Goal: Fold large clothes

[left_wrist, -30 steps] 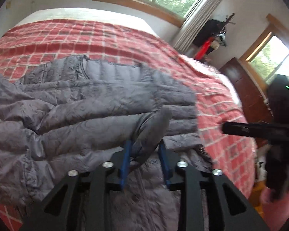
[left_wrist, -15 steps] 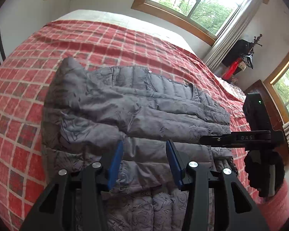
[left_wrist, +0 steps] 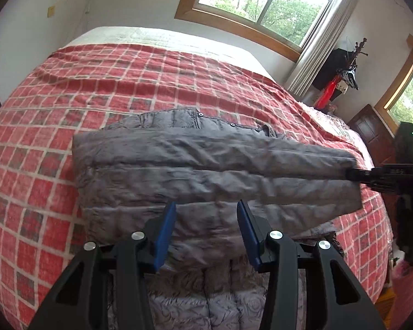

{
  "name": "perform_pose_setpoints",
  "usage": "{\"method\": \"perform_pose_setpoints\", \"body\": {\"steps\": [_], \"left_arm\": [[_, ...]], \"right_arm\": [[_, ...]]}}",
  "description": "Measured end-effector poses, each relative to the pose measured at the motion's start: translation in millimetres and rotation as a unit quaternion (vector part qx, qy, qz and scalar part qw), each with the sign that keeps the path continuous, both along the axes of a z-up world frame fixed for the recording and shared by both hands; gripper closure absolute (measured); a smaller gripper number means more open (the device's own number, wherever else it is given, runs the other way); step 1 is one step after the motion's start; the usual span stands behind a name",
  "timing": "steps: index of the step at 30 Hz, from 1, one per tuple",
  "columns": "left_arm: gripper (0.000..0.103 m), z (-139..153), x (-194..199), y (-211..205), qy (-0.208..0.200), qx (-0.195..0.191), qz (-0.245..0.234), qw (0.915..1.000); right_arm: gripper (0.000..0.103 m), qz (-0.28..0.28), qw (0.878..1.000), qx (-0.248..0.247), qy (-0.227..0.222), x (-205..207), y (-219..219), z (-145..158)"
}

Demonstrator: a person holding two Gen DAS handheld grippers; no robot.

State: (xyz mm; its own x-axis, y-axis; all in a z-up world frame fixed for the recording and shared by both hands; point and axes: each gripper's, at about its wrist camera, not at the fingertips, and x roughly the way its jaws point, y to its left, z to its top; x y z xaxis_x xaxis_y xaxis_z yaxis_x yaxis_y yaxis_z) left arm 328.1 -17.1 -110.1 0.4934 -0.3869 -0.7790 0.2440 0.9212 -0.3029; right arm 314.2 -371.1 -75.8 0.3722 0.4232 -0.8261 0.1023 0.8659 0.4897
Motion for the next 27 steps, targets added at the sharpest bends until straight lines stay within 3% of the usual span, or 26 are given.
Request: {"method": "perform_pose_setpoints", "body": {"steps": [5,12,15,19,21,24,27], "left_arm": [[0.057,-29,23,-11,0.026,0.037,0.005,0.999],[0.057,-65,39,-12,0.059,0.059,-0.006,0.9965],[0.058,-54,36,-13,0.065,0.06,-0.01,0.9961],[0.057,-25,33,-17,0.037,0.031,-0.018,0.9987],[0.057,-20,40,-27,0.027,0.036,-0.02,0.9988],[0.057,-23,55,-40,0.03,0.044,-0.017,0.9985],[0.057,-31,70,-48,0.044,0.046,-0.009,0.9979]], "right_arm": [[0.096,-0.024,0.998,-0.021,0.046,-12,-22,-30],[0.093,-0.024,0.993,-0.047,0.109,-12,-14,-86],[0.085,-0.032,0.993,-0.064,0.095,-16,-14,-70],[0.085,-0.034,0.992,-0.119,0.017,-16,-1,-21],[0.085,-0.006,0.996,-0.092,-0.001,-5,15,-12],[0.085,0.033,0.998,-0.05,0.004,15,48,-20],[0.085,0.045,0.998,-0.042,0.024,35,70,-43]]}}
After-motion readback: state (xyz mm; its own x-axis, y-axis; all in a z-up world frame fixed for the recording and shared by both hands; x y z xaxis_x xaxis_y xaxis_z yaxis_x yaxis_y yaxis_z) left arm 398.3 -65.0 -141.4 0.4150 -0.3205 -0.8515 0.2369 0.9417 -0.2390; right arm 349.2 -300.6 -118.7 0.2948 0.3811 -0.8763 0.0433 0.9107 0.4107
